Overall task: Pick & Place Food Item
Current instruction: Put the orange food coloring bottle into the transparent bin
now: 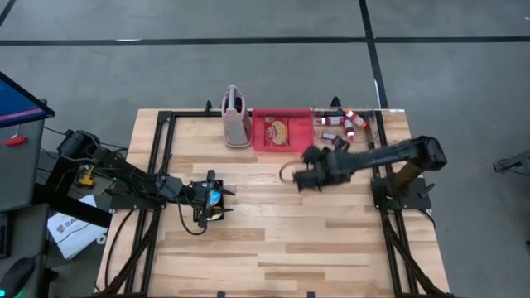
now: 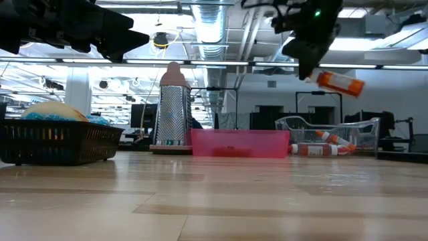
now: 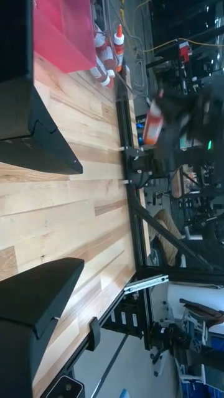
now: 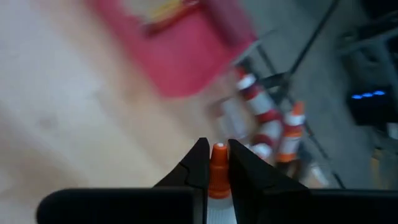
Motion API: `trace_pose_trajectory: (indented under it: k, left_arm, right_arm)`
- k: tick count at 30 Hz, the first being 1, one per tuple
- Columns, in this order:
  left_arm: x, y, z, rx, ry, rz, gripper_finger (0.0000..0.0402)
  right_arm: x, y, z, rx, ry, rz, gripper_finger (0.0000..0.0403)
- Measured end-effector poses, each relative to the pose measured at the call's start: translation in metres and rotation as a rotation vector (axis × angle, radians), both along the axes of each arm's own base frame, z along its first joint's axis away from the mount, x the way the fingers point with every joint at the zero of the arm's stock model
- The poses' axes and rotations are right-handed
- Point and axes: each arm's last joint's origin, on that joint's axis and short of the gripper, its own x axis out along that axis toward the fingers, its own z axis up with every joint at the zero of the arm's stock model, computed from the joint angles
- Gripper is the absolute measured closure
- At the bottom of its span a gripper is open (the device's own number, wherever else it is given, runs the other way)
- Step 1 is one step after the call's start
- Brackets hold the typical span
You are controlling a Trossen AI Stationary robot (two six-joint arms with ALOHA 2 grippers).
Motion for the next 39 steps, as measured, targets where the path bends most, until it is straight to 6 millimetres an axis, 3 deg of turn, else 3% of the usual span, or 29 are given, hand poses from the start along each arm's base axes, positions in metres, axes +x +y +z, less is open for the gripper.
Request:
trace_pose_trajectory:
  k: [5,10,14,18,28,32,39]
  left_arm:
    - [0.000,0.000,0.000,0.000,0.000,0.000,0.0175]
    - [0.000,0.000,-0.001,0.006,0.011,0.000,0.0175]
    - [0.000,0.000,-0.002,0.010,0.016,0.000,0.0175]
    - [0.000,0.000,-0.002,0.012,0.017,0.000,0.0175]
    - [0.000,0.000,-0.003,0.011,0.025,0.000,0.0175]
    - [0.000,0.000,-0.003,0.008,0.025,0.000,0.0175]
    - [0.000,0.000,-0.003,0.011,0.024,0.001,0.0175]
  right_arm:
    - [0.001,-0.059,0.008,-0.053,0.037,-0.069,0.0374]
    - [-0.005,-0.121,0.008,-0.001,0.029,-0.085,0.0374]
    - [-0.022,-0.163,0.001,0.092,-0.024,-0.070,0.0374]
    - [-0.048,-0.192,-0.001,0.145,-0.040,-0.038,0.0374]
    - [-0.124,-0.223,0.000,0.118,-0.339,0.066,0.0374]
    - [-0.145,-0.224,-0.014,0.083,-0.457,0.088,0.0374]
    - [-0.168,-0.224,-0.045,0.117,-0.462,0.075,0.0374]
